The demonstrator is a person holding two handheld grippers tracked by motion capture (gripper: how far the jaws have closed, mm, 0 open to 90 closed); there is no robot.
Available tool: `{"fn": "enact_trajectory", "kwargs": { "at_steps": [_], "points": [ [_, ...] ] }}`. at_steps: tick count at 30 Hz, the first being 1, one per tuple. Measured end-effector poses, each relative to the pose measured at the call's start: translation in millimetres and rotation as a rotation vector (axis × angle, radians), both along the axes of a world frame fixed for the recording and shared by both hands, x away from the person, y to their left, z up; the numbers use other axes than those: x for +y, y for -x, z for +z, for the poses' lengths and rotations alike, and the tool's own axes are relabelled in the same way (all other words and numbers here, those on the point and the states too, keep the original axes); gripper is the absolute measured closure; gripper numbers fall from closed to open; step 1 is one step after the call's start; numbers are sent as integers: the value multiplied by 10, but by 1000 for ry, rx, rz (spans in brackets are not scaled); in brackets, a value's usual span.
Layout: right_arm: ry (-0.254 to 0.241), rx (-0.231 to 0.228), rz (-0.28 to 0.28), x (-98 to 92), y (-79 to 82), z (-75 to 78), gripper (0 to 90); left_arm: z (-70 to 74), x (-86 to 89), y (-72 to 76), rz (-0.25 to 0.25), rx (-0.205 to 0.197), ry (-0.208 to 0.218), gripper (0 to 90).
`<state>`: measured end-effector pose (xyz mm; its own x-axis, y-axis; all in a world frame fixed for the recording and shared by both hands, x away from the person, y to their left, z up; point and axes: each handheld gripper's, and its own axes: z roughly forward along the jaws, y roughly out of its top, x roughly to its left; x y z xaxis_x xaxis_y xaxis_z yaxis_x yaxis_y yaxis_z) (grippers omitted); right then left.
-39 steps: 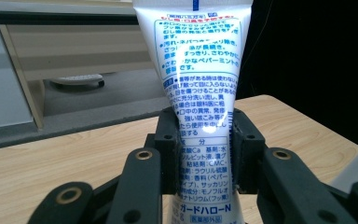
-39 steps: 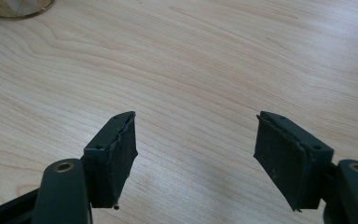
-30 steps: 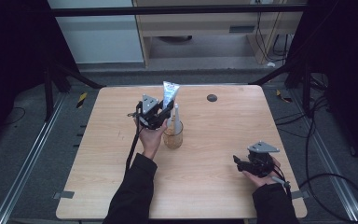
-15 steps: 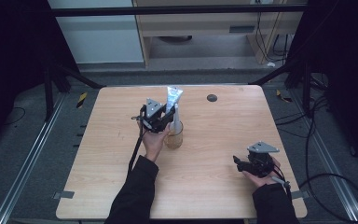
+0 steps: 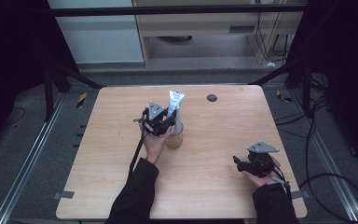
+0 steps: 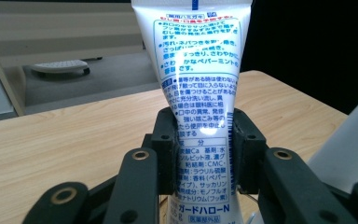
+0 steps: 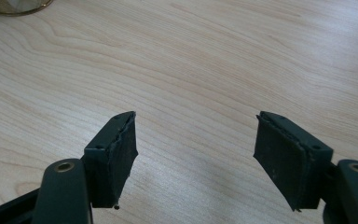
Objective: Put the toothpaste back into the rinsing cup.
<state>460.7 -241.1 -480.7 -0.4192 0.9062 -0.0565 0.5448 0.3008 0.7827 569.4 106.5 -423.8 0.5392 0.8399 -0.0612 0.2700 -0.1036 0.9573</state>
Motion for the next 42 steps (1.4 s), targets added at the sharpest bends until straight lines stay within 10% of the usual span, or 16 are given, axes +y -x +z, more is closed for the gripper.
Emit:
{"fn": "enact_trajectory", "kwargs": {
  "at_steps": [25, 33, 42],
  "points": [
    [1, 3, -4, -4, 1, -1, 294, -59, 156, 144, -48, 89, -121, 441],
    [1, -1, -4, -3, 4, 1, 294, 104, 285, 329, -55, 51, -71, 457],
    [0, 1, -6, 3, 21, 3, 291, 116, 446, 455, -31, 137, -119, 380]
  ]
}}
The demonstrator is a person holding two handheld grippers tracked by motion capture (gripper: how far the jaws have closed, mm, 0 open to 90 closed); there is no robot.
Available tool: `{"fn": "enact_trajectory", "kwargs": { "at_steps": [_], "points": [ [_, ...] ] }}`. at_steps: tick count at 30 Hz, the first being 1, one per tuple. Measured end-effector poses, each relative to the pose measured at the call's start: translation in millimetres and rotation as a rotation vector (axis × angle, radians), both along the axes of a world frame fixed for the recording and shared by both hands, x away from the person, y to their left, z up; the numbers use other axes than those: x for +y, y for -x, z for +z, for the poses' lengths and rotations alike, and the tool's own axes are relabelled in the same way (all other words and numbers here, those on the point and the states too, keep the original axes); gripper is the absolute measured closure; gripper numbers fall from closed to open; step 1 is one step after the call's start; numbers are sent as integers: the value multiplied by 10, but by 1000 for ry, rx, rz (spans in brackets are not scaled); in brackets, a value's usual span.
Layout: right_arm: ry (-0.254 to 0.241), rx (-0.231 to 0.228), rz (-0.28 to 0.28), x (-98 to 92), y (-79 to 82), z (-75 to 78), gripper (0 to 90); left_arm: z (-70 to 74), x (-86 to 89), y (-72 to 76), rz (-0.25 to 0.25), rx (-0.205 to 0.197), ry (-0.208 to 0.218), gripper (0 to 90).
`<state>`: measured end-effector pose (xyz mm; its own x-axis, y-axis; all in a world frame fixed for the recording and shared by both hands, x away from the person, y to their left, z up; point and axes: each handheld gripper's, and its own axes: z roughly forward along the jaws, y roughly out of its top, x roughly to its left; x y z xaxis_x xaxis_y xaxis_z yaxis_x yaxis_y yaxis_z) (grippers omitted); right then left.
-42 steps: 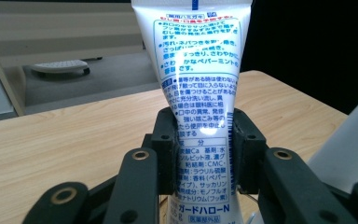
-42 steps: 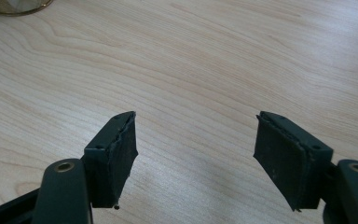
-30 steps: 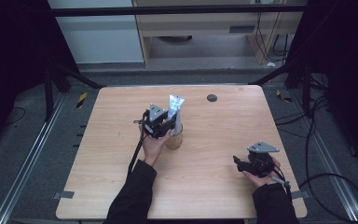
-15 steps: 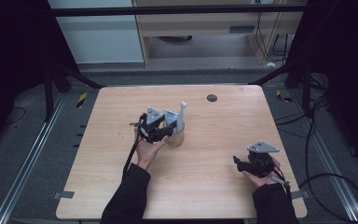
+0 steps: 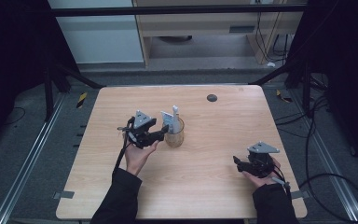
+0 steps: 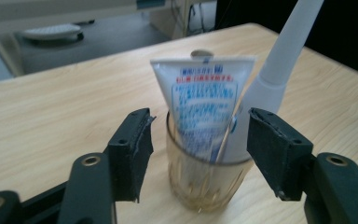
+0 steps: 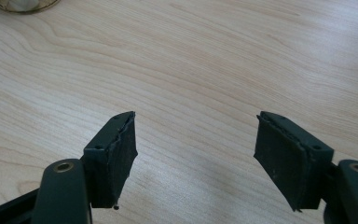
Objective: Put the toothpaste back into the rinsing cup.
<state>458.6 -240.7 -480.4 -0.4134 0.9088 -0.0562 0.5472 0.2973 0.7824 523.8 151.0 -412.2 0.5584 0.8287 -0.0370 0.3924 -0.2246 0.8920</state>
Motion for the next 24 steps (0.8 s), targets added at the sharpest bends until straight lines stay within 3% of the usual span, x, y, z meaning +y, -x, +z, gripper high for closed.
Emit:
{"fn": "enact_trajectory", "kwargs": {
  "at_steps": [7, 10, 19, 24],
  "points": [
    [-9, -2, -7, -12, 21, 8, 285, 4, 161, 151, 2, -4, -85, 354],
    [-2, -3, -8, -24, 21, 1, 280, -35, 270, 224, 2, -1, -89, 330],
    [-4, 7, -20, -39, 15, -16, 248, -342, 673, 514, 25, 45, -147, 270],
    [-1, 7, -22, -42, 9, -27, 225, -498, 875, 637, 43, 80, -148, 249]
  ]
}}
